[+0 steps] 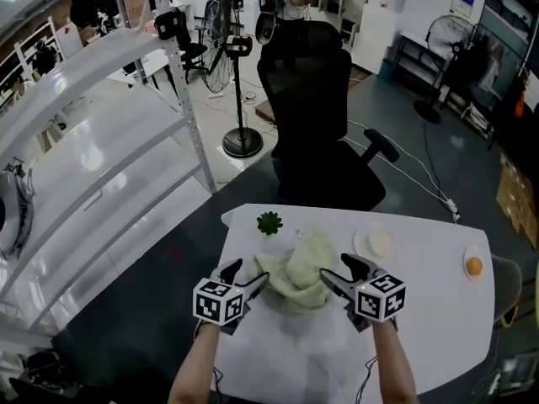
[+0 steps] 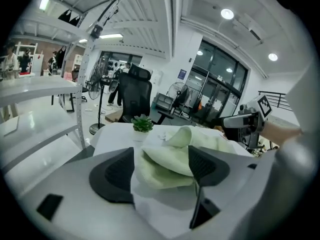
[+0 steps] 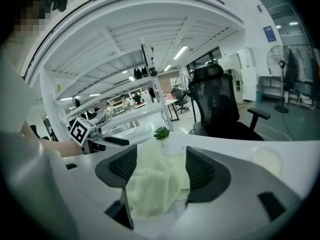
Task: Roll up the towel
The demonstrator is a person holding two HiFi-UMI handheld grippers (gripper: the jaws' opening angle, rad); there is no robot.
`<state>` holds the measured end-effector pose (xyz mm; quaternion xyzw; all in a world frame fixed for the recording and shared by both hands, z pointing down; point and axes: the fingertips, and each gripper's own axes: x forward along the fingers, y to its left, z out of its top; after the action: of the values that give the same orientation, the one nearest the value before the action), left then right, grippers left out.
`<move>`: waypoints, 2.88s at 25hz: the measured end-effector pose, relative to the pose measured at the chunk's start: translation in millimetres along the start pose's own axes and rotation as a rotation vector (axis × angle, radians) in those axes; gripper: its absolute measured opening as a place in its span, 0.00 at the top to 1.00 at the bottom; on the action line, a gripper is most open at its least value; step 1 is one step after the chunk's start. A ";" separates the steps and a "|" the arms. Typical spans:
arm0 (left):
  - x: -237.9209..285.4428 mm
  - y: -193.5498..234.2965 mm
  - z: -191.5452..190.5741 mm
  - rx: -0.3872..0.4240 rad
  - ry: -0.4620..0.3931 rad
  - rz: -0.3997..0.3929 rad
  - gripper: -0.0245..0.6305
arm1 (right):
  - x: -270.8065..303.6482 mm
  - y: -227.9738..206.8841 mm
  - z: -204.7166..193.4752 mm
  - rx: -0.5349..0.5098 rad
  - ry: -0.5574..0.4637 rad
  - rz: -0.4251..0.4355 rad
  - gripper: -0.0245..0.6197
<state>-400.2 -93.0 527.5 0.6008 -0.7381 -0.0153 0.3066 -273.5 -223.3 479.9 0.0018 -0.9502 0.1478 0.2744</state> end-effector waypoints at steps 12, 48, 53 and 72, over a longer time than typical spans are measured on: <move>46.9 16.8 -39.0 -0.184 0.107 -0.027 0.72 | 53.5 6.9 -53.0 -0.017 0.267 0.091 0.60; -57.5 -138.0 91.6 0.242 -0.200 -0.058 0.88 | -133.7 17.4 25.2 0.023 -0.240 -0.139 0.90; -56.3 -186.6 105.1 0.311 -0.209 -0.135 0.88 | -182.2 9.0 33.4 0.012 -0.297 -0.201 0.90; -18.2 -318.2 47.3 0.471 -0.078 -0.365 0.88 | -307.5 -14.5 -44.7 -0.130 -0.182 -0.462 0.89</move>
<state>-141.6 -181.3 356.8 0.7770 -0.6124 0.0786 0.1223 12.2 -248.6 359.4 0.2147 -0.9529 0.0188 0.2136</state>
